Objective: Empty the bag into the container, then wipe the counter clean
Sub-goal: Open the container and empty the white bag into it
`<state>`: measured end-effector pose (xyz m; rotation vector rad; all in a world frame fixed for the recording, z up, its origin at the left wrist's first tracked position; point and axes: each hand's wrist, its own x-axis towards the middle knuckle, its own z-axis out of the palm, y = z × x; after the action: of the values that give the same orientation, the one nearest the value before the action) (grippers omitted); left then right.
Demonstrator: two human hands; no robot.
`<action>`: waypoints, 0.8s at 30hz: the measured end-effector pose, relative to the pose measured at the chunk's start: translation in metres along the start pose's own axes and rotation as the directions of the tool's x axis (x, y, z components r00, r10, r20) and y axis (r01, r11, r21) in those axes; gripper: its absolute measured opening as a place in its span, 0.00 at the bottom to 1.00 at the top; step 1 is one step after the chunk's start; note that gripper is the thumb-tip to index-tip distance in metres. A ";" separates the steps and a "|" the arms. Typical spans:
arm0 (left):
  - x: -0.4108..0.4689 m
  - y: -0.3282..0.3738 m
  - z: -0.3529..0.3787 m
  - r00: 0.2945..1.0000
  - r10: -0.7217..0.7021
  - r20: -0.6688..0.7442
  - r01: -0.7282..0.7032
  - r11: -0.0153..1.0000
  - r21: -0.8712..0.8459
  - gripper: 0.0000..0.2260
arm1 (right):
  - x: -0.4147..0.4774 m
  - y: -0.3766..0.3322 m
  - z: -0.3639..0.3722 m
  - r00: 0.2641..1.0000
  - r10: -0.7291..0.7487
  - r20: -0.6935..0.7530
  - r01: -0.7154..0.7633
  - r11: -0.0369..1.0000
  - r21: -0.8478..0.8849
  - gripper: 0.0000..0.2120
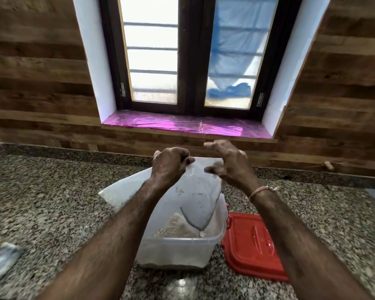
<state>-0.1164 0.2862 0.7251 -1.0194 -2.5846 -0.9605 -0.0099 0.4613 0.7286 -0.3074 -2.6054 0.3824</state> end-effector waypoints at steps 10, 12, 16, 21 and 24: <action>-0.018 -0.020 -0.028 0.994 -0.106 -0.039 0.111 0.985 0.136 0.08 | 0.004 -0.010 0.007 0.987 0.033 0.157 -0.033 0.999 0.002 0.08; -0.022 -0.018 -0.025 0.994 -0.101 -0.048 0.106 0.987 0.123 0.09 | 0.006 -0.019 0.011 0.996 0.036 0.084 -0.034 0.999 -0.028 0.05; -0.030 -0.043 -0.046 0.983 -0.178 0.042 0.166 0.965 0.201 0.10 | 0.005 -0.009 0.013 0.997 0.068 -0.023 -0.069 0.997 -0.025 0.07; -0.046 -0.052 -0.045 0.977 -0.215 0.003 0.212 0.963 0.168 0.09 | 0.009 -0.026 0.015 0.972 -0.027 0.234 0.045 0.996 -0.071 0.06; -0.048 -0.053 -0.042 0.977 -0.207 -0.039 0.211 0.970 0.120 0.11 | 0.014 -0.019 0.007 0.963 -0.015 0.271 0.018 1.000 -0.010 0.05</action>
<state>-0.1182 0.2042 0.7110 -0.7097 -2.7318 -0.8395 -0.0282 0.4460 0.7344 -0.2522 -2.8771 0.4285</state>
